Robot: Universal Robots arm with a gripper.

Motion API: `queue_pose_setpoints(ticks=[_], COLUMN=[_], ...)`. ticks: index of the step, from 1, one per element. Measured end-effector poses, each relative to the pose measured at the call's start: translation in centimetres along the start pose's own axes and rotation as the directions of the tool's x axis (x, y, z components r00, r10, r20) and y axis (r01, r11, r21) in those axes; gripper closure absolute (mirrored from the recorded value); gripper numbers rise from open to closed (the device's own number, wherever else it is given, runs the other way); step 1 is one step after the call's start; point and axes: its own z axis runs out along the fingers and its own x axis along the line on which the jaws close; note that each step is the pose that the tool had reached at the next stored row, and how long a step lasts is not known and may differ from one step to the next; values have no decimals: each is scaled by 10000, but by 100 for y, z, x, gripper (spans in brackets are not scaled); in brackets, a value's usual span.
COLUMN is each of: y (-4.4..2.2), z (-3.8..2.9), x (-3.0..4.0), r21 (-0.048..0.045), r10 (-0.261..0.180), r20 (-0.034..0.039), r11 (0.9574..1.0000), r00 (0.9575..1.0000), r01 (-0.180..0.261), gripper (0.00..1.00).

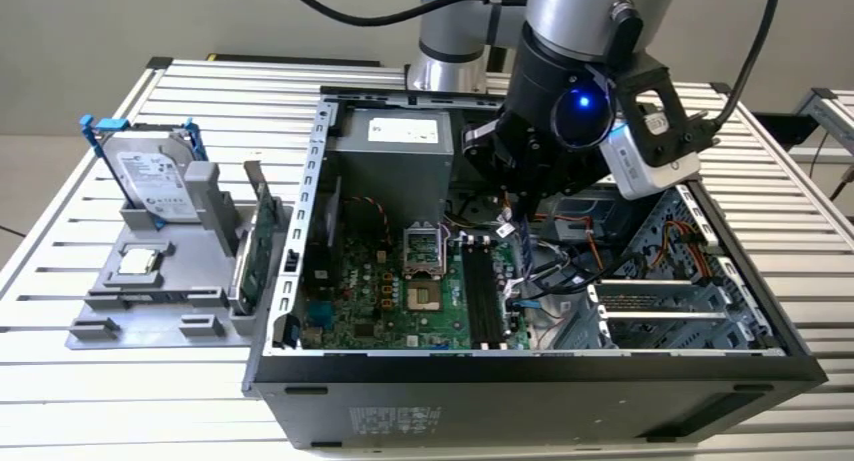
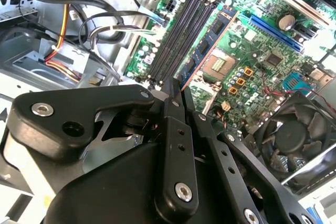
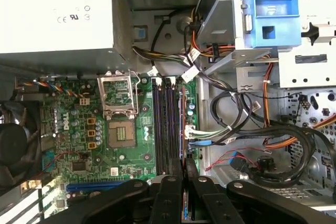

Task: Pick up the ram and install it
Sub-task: 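Insert the ram into the slot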

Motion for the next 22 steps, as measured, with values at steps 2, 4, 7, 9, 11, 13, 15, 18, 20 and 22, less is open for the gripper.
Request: queue_pose_setpoints(ticks=[2,4,7,9,11,13,15,18,20,22], y=[1,2,5,6,9,10,11,13,14,16], z=[3,9,16,20,23,26,29,35,38,43], x=[0,0,1,1,2,2,2,2,3,3], r21=[-20,-40,-50,-50,-49,-48,-47,-47,-47,-48], r10=[0,0,0,-1,-1,-1,-1,-1,-1,-1], r20=[11,26,42,45,46,47,46,46,46,46], r11=[10000,10000,10000,10000,10000,10000,10000,10000,10000,10000], r00=[10000,10000,10000,10000,10000,10000,10000,10000,10000,10000], r01=[0,0,0,1,1,1,1,1,1,1], gripper=[100,100,100,100,100,100,100,100,100,100])
